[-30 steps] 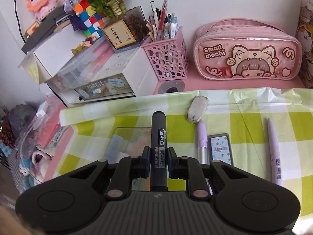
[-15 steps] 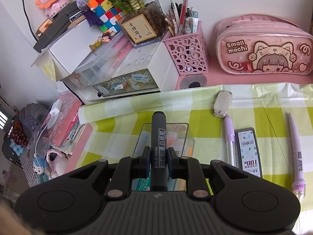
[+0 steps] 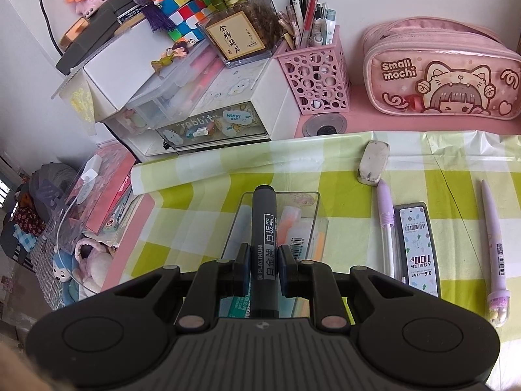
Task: Organize stationery
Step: 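Lower the black marker into the clear box and open the right tool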
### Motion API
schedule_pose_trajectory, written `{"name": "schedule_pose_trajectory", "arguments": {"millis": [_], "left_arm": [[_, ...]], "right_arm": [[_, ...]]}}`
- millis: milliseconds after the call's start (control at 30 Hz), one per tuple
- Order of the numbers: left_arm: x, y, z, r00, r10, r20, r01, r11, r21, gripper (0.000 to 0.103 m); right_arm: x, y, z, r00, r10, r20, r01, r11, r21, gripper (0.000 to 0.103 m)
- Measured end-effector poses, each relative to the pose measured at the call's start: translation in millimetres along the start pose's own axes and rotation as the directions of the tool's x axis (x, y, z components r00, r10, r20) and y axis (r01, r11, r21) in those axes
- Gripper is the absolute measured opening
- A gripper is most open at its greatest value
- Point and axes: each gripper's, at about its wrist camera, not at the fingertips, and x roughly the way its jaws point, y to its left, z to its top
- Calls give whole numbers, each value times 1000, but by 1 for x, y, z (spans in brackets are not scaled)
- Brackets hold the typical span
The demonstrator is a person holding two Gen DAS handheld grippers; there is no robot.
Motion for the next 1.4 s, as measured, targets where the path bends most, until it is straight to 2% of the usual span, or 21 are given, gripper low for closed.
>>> {"name": "schedule_pose_trajectory", "arguments": {"millis": [167,600,667,733,800,1200,1333,1367,1400], "left_arm": [[0,0,0,1000,0,0,0,1000,0,73],[0,0,0,1000,1,1,-1,1000,0,73],[0,0,0,1000,1,1,-1,1000,0,73],[0,0,0,1000,1,1,-1,1000,0,73],[0,0,0,1000,2,1,-2,1000,0,73],[0,0,0,1000,0,1,0,1000,1,73],[0,0,0,1000,1,2,-1,1000,1,73],[0,0,0,1000,1,2,-1,1000,1,73],[0,0,0,1000,1,2,-1,1000,1,73]], "right_arm": [[5,-3,0,1000,5,-19,-5,1000,13,10],[9,2,-4,998,4,-57,-7,999,-45,12],[9,4,-6,998,5,-61,-9,998,-67,10],[8,6,-8,998,12,-61,-18,996,-89,2],[6,8,-10,998,10,-58,-16,994,-108,0],[-1,8,-19,997,33,-75,-44,988,-151,0],[-26,2,-21,999,13,45,-5,986,-166,2],[-31,-4,-20,998,16,63,-7,989,-147,4],[-36,-11,-18,997,10,81,0,992,-127,11]]}}
